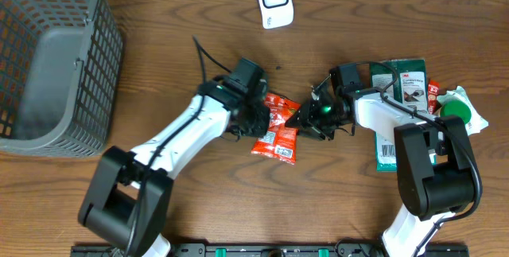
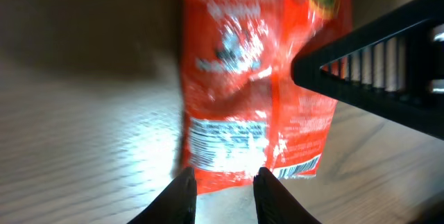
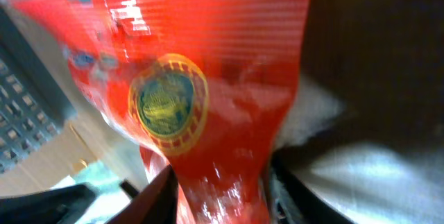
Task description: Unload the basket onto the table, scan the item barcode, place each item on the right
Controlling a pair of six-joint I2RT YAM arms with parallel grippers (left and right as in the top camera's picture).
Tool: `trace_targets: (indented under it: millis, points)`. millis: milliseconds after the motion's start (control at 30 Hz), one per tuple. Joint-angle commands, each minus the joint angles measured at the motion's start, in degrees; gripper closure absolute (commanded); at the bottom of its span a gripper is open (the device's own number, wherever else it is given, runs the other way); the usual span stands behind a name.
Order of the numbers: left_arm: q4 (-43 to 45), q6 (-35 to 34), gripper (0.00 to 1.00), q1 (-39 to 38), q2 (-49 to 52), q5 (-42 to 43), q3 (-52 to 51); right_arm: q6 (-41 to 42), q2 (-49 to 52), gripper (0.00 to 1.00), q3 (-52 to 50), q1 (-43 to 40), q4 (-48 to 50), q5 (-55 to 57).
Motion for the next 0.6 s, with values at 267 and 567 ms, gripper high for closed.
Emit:
trace_targets:
  millis: [267, 567]
  points:
    - [-1.77, -0.09, 0.7, -5.75, 0.76, 0.66, -0.83, -6.71, -9.7, 0.37, -0.87, -0.57, -2.69, 12.2]
    - [-0.94, -0.68, 0.7, -6.34, 1.84, -6.58, -3.58, -8.02, -12.11, 0.99, -0.9, 0.61, 4.76, 13.03]
